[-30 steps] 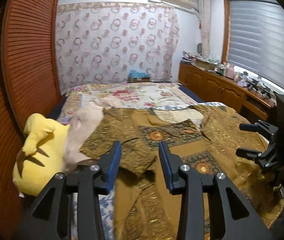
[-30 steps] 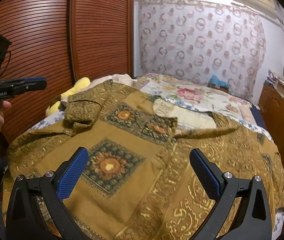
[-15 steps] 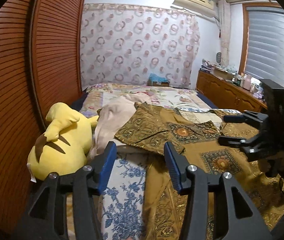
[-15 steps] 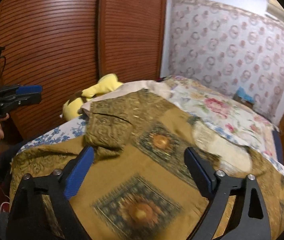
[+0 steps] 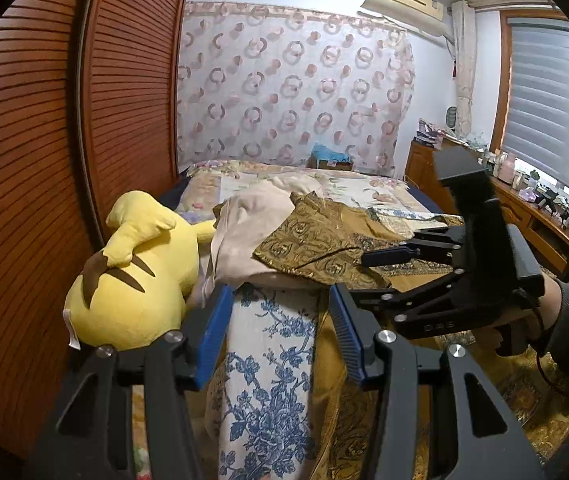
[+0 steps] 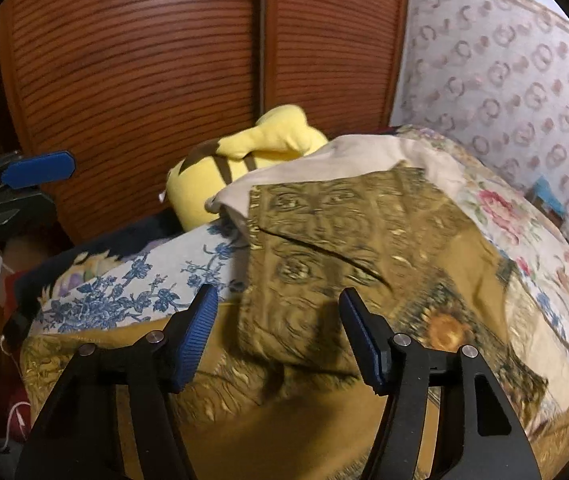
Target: Fold small clothes
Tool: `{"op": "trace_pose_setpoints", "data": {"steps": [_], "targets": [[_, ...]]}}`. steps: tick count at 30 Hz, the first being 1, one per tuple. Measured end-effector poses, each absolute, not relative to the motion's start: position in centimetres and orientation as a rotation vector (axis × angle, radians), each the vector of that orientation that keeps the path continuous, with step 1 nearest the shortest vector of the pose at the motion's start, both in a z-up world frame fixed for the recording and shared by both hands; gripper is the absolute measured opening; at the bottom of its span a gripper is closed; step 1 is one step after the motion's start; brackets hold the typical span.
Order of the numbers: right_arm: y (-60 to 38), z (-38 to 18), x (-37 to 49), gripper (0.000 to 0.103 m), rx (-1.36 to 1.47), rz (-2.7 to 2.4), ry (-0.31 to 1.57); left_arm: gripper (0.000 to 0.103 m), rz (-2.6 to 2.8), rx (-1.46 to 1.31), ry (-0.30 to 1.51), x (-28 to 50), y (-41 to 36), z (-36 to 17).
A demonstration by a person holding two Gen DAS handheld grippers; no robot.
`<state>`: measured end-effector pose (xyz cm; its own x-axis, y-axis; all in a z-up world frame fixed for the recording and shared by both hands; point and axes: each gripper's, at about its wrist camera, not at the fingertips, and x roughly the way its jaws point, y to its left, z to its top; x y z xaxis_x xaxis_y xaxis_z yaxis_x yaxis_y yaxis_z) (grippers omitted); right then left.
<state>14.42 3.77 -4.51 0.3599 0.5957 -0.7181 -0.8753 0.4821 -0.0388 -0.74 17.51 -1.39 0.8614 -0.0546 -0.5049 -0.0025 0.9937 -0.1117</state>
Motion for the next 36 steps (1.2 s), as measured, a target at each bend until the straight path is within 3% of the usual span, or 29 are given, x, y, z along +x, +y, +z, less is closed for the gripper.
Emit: {"op": "trace_pose_setpoints", "data": {"steps": [1, 5, 6, 8, 14, 18, 23, 24, 25, 26, 36], "targets": [[4.3, -4.8, 14.4, 0.058, -0.486, 0.983, 0.704, 0.049, -0.026, -0.11, 0.535, -0.7, 17.5, -1.5], [5.1, -5.8, 15.1, 0.017, -0.548, 0.95, 0.718, 0.049, -0.032, -0.111, 0.545, -0.7, 17.3, -1.9], [4.9, -5.8, 15.3, 0.011, -0.545, 0.95, 0.713, 0.049, -0.034, -0.109, 0.547, -0.7, 17.2, -2.0], [4.2, -5.3, 15.7, 0.009, -0.511, 0.939, 0.69, 0.049, -0.039, -0.103, 0.548, -0.8, 17.0, -2.1], [0.3, -2.8, 17.1, 0.008, -0.388, 0.833, 0.62, 0.049, -0.054, -0.103, 0.552, -0.6, 16.4, -2.3], [-2.9, -2.7, 19.3, 0.008, -0.308, 0.754, 0.685, 0.049, -0.066, -0.1, 0.551, -0.5, 15.8, -2.1], [-5.6, -2.9, 20.4, 0.021, -0.267, 0.697, 0.703, 0.05, -0.079, -0.099, 0.556, -0.1, 15.3, -2.2], [-5.6, -2.7, 20.2, 0.026, -0.249, 0.718, 0.699, 0.05, -0.08, -0.098, 0.558, 0.0, 15.2, -2.2], [-5.5, -2.6, 20.1, 0.04, -0.235, 0.742, 0.7, 0.05, -0.081, -0.098, 0.559, 0.1, 15.1, -2.2], [-5.2, -2.5, 20.0, 0.044, -0.227, 0.762, 0.699, 0.05, -0.083, -0.098, 0.559, 0.1, 15.0, -2.2], [1.0, -4.1, 15.9, 0.046, -0.365, 1.019, 0.752, 0.05, -0.073, -0.102, 0.557, -0.4, 15.2, -2.2]]}}
